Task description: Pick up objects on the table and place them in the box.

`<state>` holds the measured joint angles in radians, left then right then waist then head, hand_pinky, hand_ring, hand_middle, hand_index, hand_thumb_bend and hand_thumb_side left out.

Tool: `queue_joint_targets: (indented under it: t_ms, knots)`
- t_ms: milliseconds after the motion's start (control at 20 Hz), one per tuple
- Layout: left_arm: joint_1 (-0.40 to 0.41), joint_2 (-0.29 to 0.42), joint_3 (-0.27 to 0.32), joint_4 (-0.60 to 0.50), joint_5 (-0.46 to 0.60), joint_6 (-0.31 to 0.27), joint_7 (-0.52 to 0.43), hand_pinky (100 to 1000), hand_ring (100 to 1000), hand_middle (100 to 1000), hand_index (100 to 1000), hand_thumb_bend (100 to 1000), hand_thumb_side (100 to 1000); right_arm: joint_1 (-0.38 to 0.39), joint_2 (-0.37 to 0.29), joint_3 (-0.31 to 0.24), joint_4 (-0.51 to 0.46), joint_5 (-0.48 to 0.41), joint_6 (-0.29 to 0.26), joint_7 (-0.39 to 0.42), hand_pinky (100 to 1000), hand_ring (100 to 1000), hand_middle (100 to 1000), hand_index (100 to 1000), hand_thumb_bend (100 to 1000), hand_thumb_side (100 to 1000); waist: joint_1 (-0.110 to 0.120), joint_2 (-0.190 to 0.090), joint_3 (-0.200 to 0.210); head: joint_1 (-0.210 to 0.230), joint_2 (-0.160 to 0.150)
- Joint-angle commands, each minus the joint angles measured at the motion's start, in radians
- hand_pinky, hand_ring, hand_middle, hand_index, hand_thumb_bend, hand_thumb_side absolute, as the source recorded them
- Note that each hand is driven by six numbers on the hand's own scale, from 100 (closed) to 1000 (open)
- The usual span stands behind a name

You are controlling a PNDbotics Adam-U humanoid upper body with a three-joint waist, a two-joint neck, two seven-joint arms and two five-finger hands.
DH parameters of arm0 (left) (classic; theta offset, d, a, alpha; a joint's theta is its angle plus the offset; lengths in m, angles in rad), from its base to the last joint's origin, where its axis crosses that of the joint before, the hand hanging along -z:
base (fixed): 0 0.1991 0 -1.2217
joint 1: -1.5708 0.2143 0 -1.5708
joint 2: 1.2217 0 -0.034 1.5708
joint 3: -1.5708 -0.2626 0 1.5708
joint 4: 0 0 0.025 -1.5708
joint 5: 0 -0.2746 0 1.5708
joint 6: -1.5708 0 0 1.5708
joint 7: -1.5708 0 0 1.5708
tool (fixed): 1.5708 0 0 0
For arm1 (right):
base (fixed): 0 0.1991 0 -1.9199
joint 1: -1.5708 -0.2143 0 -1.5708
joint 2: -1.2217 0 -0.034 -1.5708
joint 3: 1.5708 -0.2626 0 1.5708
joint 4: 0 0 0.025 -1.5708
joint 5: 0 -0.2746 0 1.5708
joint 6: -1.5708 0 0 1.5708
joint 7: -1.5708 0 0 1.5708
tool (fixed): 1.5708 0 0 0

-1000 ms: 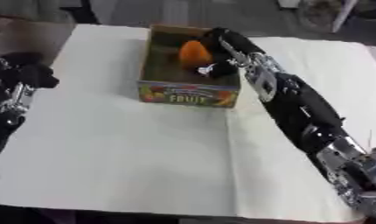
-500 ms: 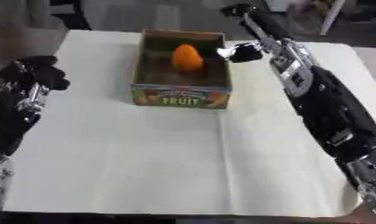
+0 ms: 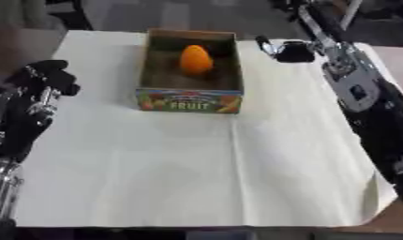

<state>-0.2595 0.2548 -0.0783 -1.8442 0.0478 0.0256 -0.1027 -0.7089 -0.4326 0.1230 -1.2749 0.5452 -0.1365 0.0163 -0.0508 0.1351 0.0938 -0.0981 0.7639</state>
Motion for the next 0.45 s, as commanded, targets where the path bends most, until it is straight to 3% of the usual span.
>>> queue_joint_targets:
  t_ms: [50, 450]
  knots:
    - [-0.006, 0.015, 0.012, -0.009, -0.005, -0.002, 0.010, 712, 628, 584, 764, 147, 480, 0.013, -0.044, -0.015, -0.079, -0.062, 0.031, 0.001, 713, 860, 764, 891, 310, 314, 0.005, -0.013, -0.004, 0.010, 0.006]
    - [0.001, 0.011, 0.015, -0.006, -0.014, 0.001, 0.018, 698, 615, 576, 759, 149, 488, 0.085, -0.059, -0.027, -0.138, -0.206, 0.075, 0.002, 701, 855, 754, 887, 280, 323, 0.007, -0.007, -0.016, 0.020, 0.006]
